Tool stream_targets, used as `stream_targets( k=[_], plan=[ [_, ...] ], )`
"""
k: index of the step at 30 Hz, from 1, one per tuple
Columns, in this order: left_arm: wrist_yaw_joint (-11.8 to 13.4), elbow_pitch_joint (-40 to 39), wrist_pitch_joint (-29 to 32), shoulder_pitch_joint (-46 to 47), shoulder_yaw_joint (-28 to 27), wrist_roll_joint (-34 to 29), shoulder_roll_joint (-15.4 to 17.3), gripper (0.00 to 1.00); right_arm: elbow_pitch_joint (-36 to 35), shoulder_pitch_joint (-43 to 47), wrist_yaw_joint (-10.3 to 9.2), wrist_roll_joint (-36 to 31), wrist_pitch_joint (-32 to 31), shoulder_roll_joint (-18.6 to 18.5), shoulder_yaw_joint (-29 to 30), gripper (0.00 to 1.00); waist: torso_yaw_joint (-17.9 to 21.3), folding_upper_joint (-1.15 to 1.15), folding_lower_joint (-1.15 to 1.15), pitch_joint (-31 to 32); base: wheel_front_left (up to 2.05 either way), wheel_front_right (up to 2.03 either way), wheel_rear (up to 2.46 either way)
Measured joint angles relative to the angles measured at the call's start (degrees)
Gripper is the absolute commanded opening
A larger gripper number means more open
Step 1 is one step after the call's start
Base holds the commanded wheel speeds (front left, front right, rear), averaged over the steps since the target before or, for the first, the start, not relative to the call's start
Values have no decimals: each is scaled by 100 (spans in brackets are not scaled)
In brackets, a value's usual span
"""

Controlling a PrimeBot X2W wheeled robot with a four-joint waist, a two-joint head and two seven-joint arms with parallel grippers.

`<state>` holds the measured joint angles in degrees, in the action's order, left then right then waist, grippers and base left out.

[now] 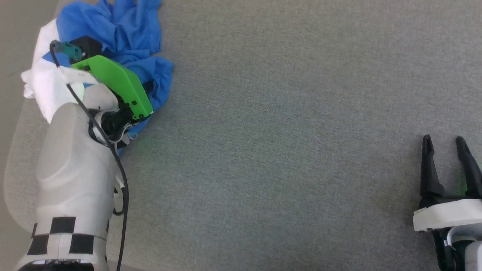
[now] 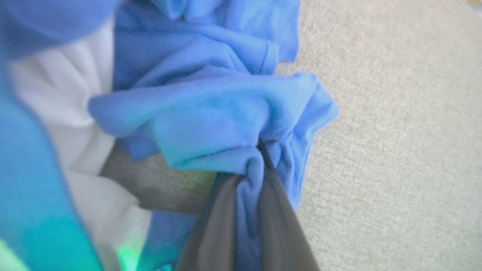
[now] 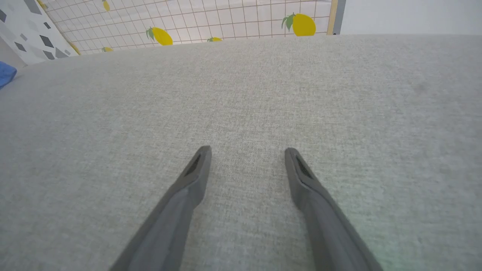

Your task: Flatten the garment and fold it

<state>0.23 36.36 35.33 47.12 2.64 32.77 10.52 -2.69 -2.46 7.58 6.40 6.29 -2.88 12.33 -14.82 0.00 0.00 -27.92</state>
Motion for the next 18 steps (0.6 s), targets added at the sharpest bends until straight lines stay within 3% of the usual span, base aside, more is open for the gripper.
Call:
stream_targets(
  k=[7,11,18],
  plan=[
    [30,-415,-1506,109,-189,-330,240,0,400,20,0,93,40,3,-218,100,-135,0,0,448,0,0,0],
    [-236,-817,-1922,550,-115,-483,485,0,742,20,0,264,192,3,-354,100,-156,0,0,793,0,0,0],
    [-622,-1592,-2197,1640,411,-653,569,0,1363,15,0,545,494,4,-598,100,-7,0,0,1427,0,0,0]
  ],
)
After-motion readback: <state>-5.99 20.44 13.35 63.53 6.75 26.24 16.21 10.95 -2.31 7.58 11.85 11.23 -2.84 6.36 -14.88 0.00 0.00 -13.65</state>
